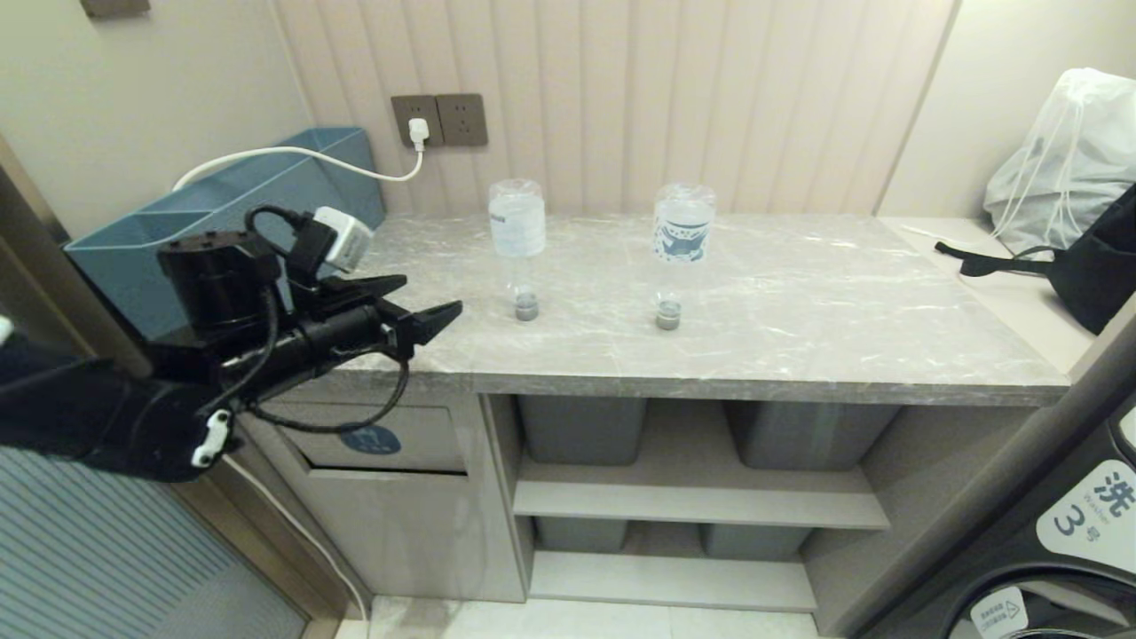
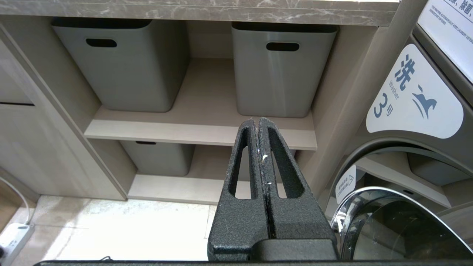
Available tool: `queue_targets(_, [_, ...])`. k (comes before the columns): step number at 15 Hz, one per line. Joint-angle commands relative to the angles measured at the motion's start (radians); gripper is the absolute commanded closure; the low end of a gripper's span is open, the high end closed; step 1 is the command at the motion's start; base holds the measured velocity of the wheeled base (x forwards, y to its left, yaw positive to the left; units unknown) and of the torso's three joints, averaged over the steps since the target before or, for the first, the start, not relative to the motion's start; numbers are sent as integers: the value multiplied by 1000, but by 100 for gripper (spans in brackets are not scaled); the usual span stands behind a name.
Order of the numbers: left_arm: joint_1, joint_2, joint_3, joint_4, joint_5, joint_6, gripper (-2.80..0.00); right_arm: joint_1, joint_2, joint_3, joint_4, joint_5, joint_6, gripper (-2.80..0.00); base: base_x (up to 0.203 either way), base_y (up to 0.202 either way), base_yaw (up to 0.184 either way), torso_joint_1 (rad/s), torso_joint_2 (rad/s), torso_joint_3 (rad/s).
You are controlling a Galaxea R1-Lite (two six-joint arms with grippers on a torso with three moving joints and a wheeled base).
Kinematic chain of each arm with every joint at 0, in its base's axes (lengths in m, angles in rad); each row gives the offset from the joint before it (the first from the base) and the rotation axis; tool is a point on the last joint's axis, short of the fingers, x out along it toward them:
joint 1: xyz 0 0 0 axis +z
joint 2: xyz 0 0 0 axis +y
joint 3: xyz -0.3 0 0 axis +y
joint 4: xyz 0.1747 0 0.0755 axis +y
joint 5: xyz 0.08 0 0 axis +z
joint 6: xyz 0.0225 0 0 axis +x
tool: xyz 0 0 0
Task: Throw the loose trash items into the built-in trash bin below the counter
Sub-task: Pick up the garbage
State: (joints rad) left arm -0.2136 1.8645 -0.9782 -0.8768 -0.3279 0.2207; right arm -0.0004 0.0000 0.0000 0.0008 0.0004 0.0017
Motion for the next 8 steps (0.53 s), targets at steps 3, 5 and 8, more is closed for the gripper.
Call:
queue_targets(3, [-12,211,-242,-6,-16,10,-280,0,0,0,0,0,0,0,0,0,0,0,0,0])
queue_targets(5, [-31,281,-342,2,-29,-7,-280,0,0,0,0,0,0,0,0,0,0,0,0,0])
queue_targets(8, [-50,314,-393,7,-33,-72,-280,0,0,0,0,0,0,0,0,0,0,0,0,0])
